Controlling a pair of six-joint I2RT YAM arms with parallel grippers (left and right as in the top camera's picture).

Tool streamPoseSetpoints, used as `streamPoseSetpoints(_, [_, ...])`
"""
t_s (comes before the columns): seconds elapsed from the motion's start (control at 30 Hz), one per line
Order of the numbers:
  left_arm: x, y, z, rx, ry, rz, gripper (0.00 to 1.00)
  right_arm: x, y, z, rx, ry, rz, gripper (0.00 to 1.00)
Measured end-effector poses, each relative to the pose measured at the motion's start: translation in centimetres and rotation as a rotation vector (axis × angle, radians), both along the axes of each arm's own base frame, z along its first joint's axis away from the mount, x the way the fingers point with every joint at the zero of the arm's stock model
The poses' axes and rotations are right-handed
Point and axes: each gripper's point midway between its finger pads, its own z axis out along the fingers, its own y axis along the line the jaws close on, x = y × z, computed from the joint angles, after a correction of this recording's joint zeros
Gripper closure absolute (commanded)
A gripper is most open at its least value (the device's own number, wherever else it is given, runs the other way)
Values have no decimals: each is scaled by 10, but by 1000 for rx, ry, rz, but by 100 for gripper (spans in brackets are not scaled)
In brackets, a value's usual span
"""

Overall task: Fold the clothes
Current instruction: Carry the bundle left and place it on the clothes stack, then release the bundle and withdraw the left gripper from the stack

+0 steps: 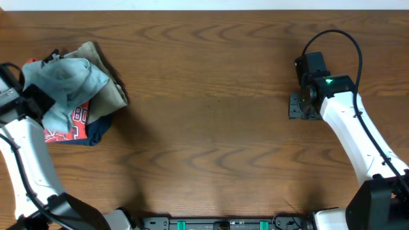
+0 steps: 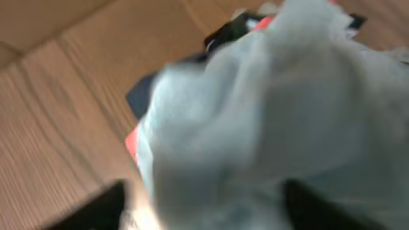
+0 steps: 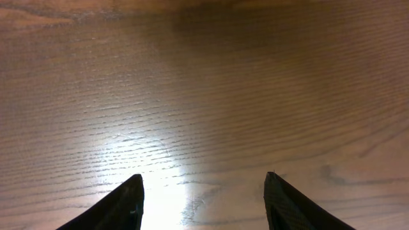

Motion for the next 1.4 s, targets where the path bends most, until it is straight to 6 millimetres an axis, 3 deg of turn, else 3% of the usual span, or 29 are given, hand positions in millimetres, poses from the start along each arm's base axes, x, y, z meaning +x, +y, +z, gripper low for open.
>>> streamPoseSetpoints(0.13, [3,-5,-6,-53,-20,-1,2,0,0,0,0,1,0,41])
streamPoseSetpoints(0.27, [19,-16,-2,-113,-99,-57,2,0,0,0,0,0,0,38])
streamPoseSetpoints(0.4, [41,-38,11,-193,-216,-162,2,4,2,1,11,-15,5,25])
streamPoseSetpoints(0.47, [52,-56,21,-233,-272,-236,2,10,8,1,39,-38,18,22])
streamPoseSetpoints(0.57, [68,-98,30,-285,-303,-370,2,25,29,3,145,-88,83,4])
streamPoseSetpoints(0.7, [80,-178,26,-343,-246,-604,2,39,61,11,304,-147,174,1])
streamPoseSetpoints(0.83, [60,-254,4,-394,-73,-779,2,42,78,16,398,-163,220,1])
streamPoseSetpoints(0.93, [23,-281,-17,-404,122,-834,2,41,78,17,428,-158,219,1])
streamPoseSetpoints(1.07, [-29,-281,-34,-404,368,-813,2,35,54,22,443,-146,150,1])
streamPoseSetpoints(1.17, [-49,-273,-35,-393,447,-787,2,26,28,36,442,-166,80,1])
streamPoseSetpoints(1.27, [-54,-269,-21,-353,408,-790,2,15,5,57,432,-214,19,1])
streamPoseSetpoints(1.4, [-56,-268,20,-250,214,-841,2,-2,-12,87,404,-292,-17,1])
